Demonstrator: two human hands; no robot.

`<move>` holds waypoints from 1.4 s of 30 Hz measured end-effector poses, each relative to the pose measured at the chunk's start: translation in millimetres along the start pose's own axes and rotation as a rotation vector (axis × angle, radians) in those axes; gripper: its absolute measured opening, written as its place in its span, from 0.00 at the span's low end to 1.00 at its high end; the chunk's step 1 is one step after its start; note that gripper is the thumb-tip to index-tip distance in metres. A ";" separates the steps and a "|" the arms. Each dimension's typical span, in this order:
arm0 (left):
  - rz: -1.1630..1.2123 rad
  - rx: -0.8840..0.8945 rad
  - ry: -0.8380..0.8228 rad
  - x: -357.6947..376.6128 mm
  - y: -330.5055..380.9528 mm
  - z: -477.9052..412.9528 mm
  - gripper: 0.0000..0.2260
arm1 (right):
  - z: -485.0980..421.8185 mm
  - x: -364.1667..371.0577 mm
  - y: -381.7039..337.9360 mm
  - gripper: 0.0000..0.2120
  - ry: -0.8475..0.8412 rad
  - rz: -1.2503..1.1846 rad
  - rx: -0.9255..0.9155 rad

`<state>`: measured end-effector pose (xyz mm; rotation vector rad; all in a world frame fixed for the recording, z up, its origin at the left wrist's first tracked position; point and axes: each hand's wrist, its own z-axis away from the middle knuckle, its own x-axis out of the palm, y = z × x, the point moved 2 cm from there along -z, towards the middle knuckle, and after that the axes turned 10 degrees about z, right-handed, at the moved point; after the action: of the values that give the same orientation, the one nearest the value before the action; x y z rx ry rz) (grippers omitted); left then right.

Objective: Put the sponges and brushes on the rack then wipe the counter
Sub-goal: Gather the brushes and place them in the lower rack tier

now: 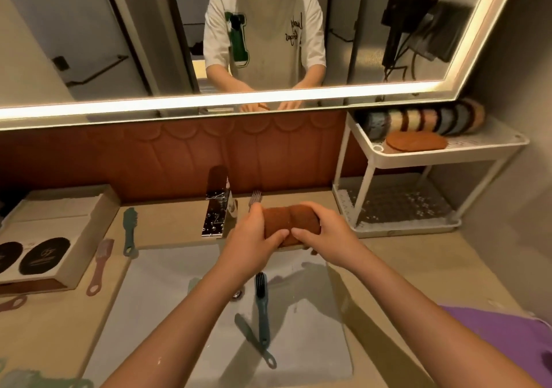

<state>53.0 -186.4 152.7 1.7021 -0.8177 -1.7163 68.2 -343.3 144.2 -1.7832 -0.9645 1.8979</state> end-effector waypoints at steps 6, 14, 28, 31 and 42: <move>0.105 0.170 0.023 9.6 52.1 -19.6 0.17 | -10.4 -61.8 22.8 0.32 0.042 0.002 -0.016; 0.489 0.180 -0.037 27.0 122.3 -49.4 0.19 | -16.5 -142.7 39.0 0.25 0.338 -0.232 0.023; 0.064 0.441 -0.032 110.6 213.6 -136.0 0.21 | -47.0 -242.8 113.7 0.13 0.674 -0.402 0.211; -0.287 0.503 -0.028 123.6 207.7 -145.6 0.24 | -48.5 -260.0 133.6 0.15 0.825 -0.296 0.262; -0.596 0.526 -0.022 157.0 177.5 -144.5 0.25 | -49.4 -275.8 176.6 0.20 0.915 0.073 0.384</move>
<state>191.8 -424.1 188.0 2.4773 -0.8828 -2.0145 187.1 -641.9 224.2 -2.0943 -0.1891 0.9676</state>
